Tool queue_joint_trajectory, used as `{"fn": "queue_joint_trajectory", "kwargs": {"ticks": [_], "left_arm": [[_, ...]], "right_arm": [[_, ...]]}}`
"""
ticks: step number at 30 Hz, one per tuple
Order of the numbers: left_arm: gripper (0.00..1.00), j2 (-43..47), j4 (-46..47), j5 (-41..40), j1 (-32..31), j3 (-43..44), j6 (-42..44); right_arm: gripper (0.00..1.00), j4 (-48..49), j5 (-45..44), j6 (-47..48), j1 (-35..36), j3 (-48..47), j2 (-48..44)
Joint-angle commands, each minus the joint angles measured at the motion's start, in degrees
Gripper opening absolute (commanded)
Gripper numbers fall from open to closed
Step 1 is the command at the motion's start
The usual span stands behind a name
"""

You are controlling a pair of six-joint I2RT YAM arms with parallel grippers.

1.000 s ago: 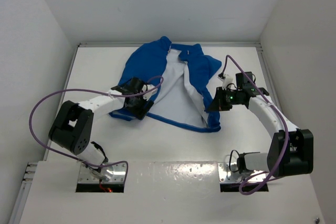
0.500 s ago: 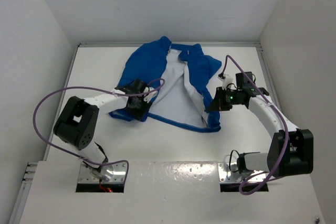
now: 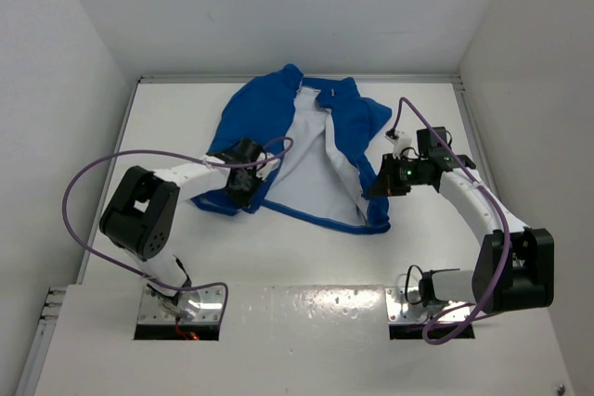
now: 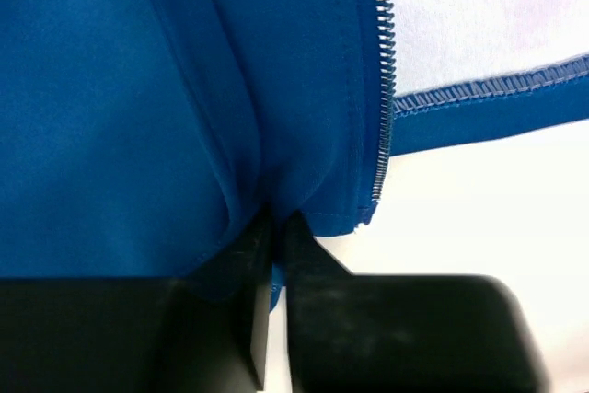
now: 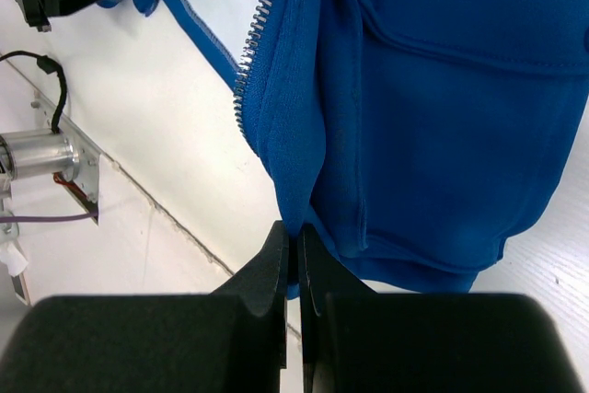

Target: Zip up the jacket

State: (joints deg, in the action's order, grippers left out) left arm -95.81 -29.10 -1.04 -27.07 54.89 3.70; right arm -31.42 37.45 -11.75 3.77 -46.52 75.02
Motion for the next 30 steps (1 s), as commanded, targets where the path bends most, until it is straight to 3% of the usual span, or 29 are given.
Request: {"fn": "queue_joint_trajectory", "kwargs": {"ticks": [1, 3, 13, 23, 30], "left_arm": [[0.04, 0.18, 0.45, 1.21, -0.70, 2.67, -0.19], [0.00, 1.23, 0.45, 1.21, 0.87, 3.46, 1.12], [0.00, 7.56, -6.23, 11.67, 11.94, 12.42, 6.14], [0.00, 5.99, -10.36, 22.56, 23.02, 15.59, 9.13], [0.01, 3.36, -11.68, 25.12, 31.89, 16.12, 9.13]], "right_arm": [[0.00, 1.18, -0.27, 0.94, -0.26, -2.26, -0.05], [0.00, 1.27, -0.10, 0.85, -0.26, -2.34, 0.21], [0.00, 1.10, 0.08, 1.55, -0.26, -2.61, -0.23], [0.00, -1.89, 0.16, 3.04, -2.53, -2.61, -0.23], [0.00, -9.26, -0.63, 8.66, -15.70, -4.01, -1.37]]}}
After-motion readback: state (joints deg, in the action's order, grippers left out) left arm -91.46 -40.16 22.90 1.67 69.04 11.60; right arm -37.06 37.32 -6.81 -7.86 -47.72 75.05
